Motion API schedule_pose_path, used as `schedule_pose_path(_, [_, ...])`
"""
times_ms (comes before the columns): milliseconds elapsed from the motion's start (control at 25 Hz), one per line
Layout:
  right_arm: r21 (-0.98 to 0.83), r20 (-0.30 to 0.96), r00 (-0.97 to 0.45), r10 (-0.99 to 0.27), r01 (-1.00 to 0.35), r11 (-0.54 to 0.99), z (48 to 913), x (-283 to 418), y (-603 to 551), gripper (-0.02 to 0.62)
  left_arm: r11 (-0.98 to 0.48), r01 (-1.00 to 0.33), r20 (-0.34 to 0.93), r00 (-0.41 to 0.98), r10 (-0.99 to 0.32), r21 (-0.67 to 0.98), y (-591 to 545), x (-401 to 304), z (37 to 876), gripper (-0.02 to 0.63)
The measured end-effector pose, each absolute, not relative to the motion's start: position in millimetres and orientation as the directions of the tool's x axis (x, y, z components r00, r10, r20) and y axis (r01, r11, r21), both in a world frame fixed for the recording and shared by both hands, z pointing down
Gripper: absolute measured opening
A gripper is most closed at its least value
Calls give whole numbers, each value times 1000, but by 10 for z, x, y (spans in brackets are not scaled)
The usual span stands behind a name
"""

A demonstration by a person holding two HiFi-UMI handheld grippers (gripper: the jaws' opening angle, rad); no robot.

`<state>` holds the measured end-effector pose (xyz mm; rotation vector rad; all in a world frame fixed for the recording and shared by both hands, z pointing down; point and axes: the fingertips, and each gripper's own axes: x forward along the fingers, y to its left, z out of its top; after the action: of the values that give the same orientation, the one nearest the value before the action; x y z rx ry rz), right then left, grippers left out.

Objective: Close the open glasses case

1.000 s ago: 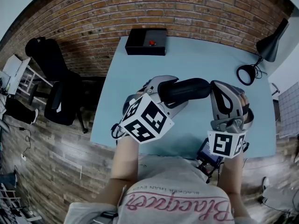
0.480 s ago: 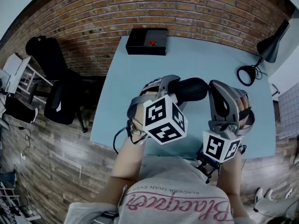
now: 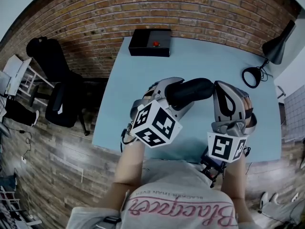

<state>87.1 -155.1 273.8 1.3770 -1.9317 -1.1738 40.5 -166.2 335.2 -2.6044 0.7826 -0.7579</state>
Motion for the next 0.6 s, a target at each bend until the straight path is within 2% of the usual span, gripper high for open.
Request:
schedule_pose_path(440, [780,-22,-342,-940,-594,198,2873,984,-1637,20,-837,-420,259,816,-517,-350,-1558,424,3201,270])
schedule_pose_path(600, [762,4,-348,-937,-606,229,2960,995,-1649,18,-848,-423,244,828,-505,-319,-1525,432,3187,273])
